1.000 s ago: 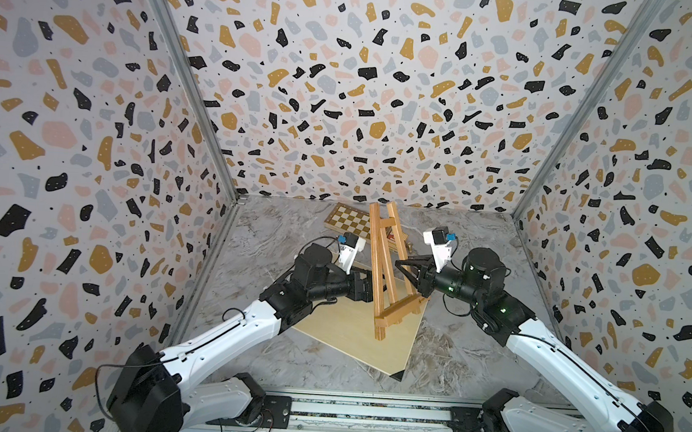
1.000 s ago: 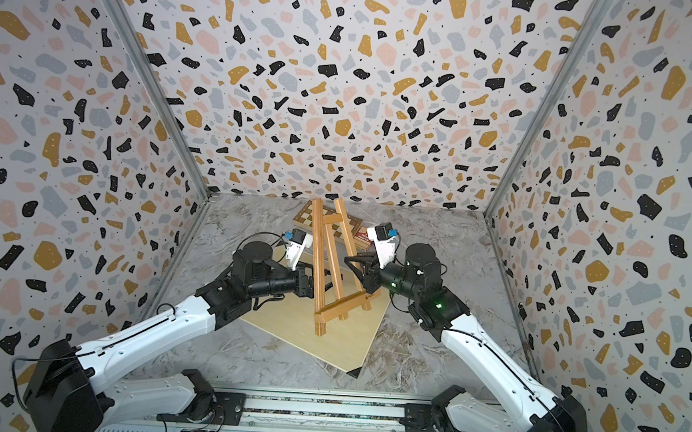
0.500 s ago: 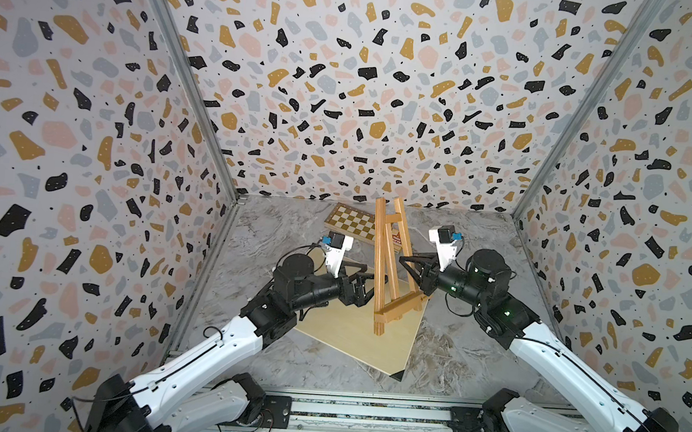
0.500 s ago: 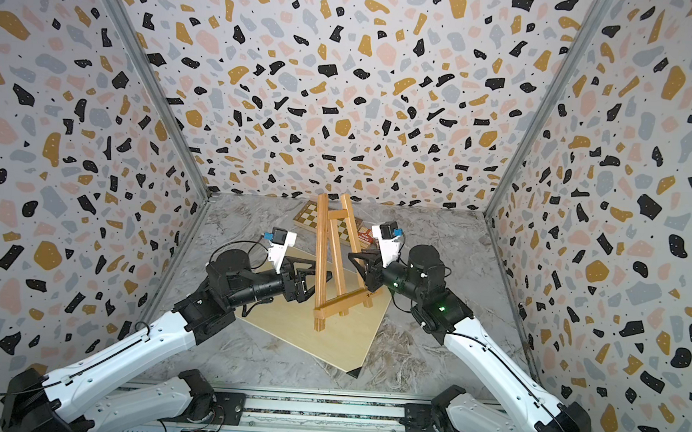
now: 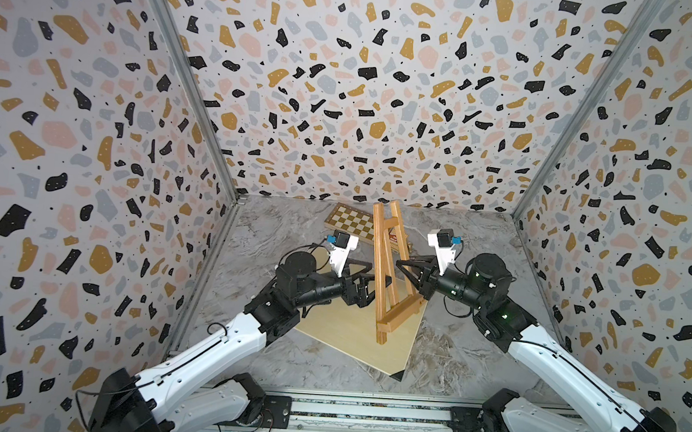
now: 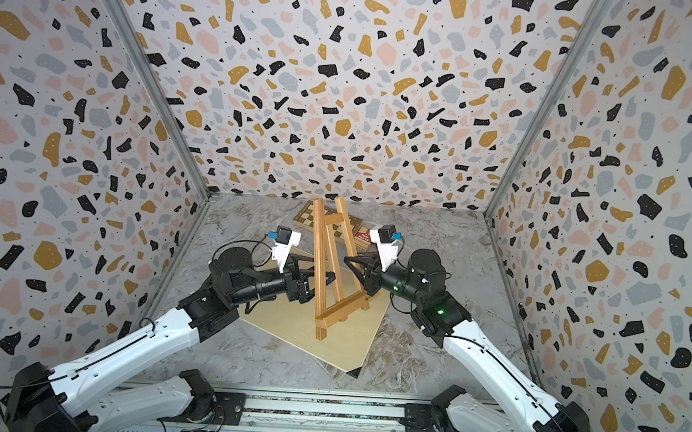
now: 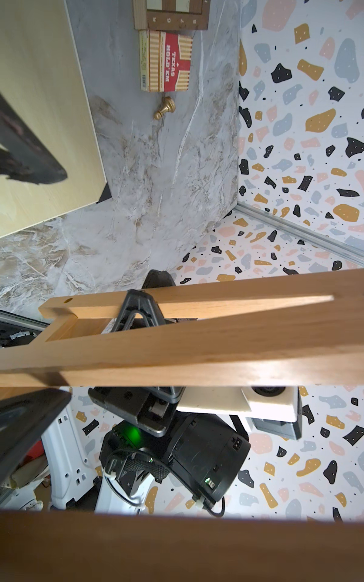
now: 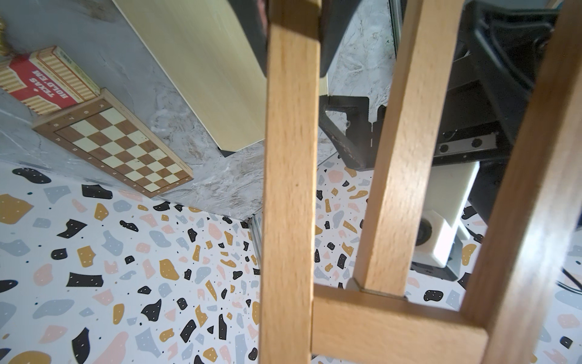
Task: Assemble the easel
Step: Unfold the easel.
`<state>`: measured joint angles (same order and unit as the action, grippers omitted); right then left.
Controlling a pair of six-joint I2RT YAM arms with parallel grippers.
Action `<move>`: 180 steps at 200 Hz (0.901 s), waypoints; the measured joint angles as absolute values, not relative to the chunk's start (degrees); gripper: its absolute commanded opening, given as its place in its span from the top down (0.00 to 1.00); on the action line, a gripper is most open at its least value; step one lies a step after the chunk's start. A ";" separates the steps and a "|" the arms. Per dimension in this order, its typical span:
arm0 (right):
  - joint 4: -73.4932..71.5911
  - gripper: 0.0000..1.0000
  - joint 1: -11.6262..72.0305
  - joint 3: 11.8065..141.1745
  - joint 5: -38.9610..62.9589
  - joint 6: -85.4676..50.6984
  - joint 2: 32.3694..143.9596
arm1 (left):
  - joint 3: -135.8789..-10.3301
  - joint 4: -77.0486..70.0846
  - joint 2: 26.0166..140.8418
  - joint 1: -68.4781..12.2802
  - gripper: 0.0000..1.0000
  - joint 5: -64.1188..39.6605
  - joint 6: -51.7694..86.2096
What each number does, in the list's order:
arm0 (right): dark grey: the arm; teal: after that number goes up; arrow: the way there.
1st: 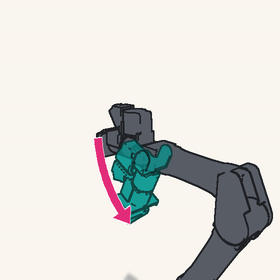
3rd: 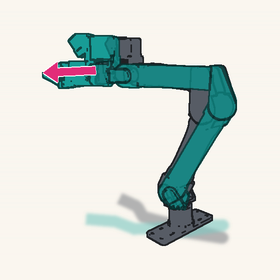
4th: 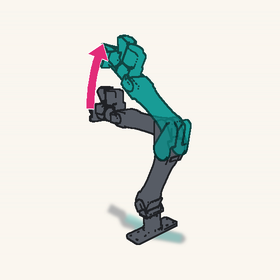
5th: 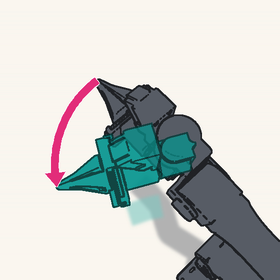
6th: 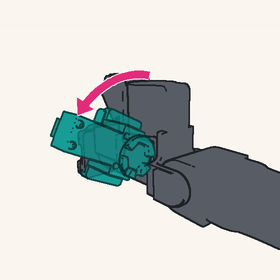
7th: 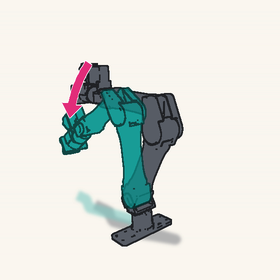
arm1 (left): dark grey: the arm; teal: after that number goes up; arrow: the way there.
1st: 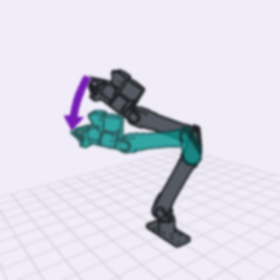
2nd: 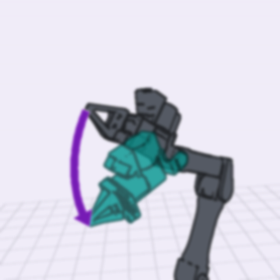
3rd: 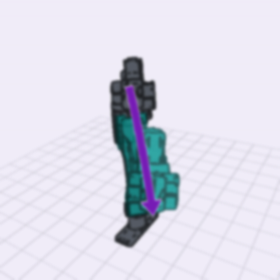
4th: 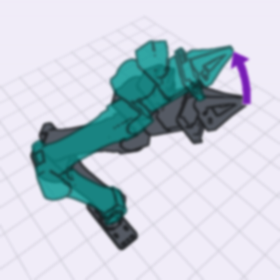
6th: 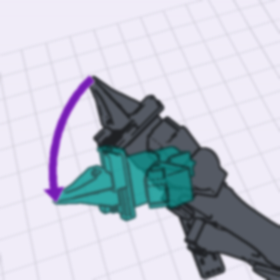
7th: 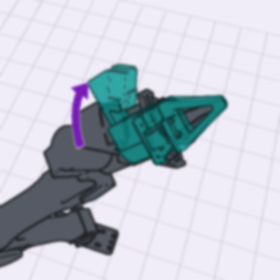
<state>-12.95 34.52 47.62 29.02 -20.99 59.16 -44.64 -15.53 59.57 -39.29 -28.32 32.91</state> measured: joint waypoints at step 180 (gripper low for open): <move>-4.99 1.00 34.11 47.33 24.10 -15.94 55.59 | -54.02 7.11 65.49 -39.38 0.05 2.24 22.04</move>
